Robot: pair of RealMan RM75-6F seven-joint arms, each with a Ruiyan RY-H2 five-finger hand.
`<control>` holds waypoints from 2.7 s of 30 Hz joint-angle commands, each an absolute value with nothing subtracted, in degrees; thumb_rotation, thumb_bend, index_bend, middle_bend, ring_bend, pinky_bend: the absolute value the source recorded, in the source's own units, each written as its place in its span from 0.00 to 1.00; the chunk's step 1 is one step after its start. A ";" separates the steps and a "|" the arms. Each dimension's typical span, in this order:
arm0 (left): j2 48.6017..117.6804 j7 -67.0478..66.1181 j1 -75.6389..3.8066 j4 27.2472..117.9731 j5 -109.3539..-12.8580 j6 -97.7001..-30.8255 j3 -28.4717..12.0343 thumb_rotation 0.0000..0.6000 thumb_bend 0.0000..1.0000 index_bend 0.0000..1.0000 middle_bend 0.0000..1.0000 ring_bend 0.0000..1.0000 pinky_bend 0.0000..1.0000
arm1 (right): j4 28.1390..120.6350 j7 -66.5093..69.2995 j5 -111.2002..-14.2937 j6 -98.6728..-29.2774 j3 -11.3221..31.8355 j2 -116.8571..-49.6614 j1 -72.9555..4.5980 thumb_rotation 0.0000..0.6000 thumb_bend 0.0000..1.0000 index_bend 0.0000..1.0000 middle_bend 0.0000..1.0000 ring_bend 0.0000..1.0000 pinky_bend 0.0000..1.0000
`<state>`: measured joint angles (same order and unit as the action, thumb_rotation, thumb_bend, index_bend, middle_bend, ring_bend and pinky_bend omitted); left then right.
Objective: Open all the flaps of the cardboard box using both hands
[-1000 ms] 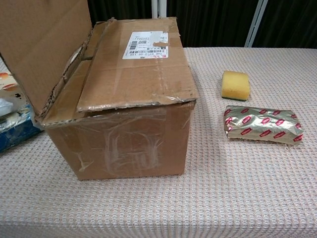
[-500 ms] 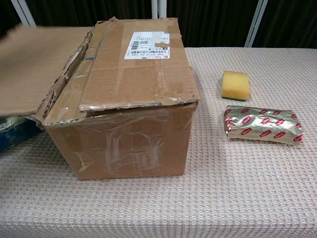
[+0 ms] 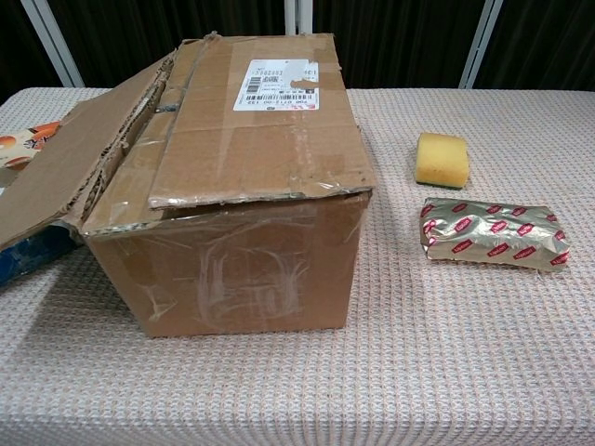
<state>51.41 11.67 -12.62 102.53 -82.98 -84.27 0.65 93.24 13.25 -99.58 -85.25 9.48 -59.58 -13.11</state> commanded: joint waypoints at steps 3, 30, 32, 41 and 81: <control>52.90 12.32 -9.55 102.36 -84.40 -88.08 0.95 1.00 0.06 0.20 0.20 0.10 0.20 | 110.30 4.81 -98.02 -64.43 18.30 -49.97 -30.73 1.00 1.00 0.07 0.08 0.00 0.00; 54.79 16.47 -5.09 98.88 -87.07 -89.87 0.00 1.00 0.05 0.20 0.20 0.10 0.20 | 108.61 -38.10 -48.71 -39.42 16.06 -70.67 -73.84 1.00 1.00 0.34 0.29 0.00 0.00; 54.84 16.60 -4.92 98.60 -86.97 -89.80 -0.09 1.00 0.05 0.20 0.20 0.10 0.20 | 108.15 -37.80 -48.10 -39.74 15.31 -71.53 -74.43 1.00 1.00 0.34 0.28 0.00 0.00; 55.02 17.53 -4.40 97.42 -87.01 -89.27 -0.42 1.00 0.05 0.20 0.20 0.10 0.20 | 104.48 -34.07 -48.49 -39.59 13.60 -75.66 -76.50 1.00 1.00 0.34 0.24 0.00 0.00; 54.62 18.18 -4.99 98.02 -87.82 -84.88 -0.87 1.00 0.05 0.20 0.19 0.10 0.20 | 113.60 -23.83 -51.63 -42.69 13.02 -59.82 -74.00 1.00 1.00 0.57 0.58 0.05 0.00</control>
